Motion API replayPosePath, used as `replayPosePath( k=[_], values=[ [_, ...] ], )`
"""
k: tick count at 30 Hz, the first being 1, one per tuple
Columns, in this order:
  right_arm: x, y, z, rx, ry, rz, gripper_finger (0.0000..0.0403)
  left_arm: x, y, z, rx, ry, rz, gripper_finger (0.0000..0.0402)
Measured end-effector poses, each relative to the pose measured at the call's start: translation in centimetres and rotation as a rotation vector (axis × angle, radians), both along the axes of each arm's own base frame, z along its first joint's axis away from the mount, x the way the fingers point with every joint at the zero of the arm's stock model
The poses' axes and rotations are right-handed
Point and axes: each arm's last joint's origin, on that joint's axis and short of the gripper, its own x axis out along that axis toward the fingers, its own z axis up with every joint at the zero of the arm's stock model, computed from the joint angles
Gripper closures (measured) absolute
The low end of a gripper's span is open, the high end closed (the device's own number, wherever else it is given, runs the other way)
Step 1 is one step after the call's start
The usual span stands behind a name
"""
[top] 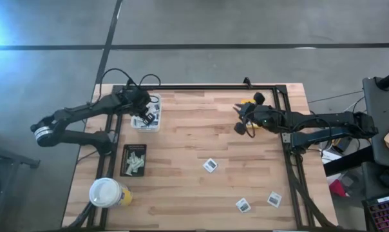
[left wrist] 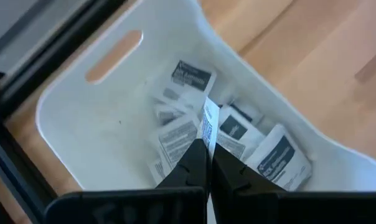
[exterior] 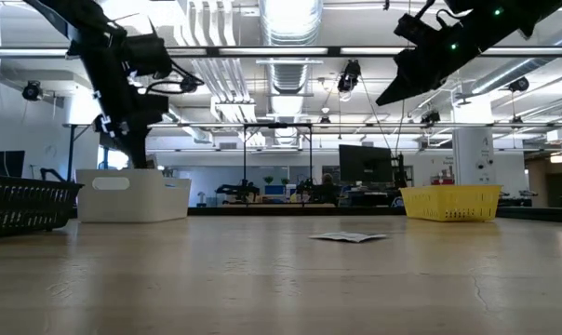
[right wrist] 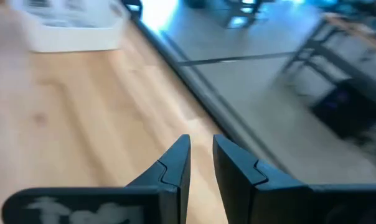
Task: Pick & Place First Aid Supplies
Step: Put the gray towelette pack into the white bin
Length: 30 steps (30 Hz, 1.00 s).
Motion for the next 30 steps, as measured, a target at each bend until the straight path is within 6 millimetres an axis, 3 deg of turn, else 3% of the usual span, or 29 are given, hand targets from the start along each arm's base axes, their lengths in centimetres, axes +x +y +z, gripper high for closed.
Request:
replayPosePath(
  k=[9, 17, 23, 30],
  values=[
    [0.6, 2.0, -0.2, 0.129, -0.020, 0.256, 0.0337, -0.2, -0.2, -2.2, -0.028, -0.032, 0.028, 0.0395],
    [0.7, 5.6, -0.3, 0.176, -0.020, 0.448, 0.0337, -0.2, -0.2, -2.2, -0.021, -0.042, 0.030, 0.0362],
    [0.5, 7.6, -0.6, 0.219, -0.005, 0.521, 0.0337, 0.4, 0.3, -0.5, 0.022, -0.083, 0.029, 0.0331],
    [0.0, 9.2, -1.2, 0.308, 0.024, 0.532, 0.0337, 1.4, 0.8, 3.7, 0.070, -0.173, 0.007, 0.0328]
  ],
)
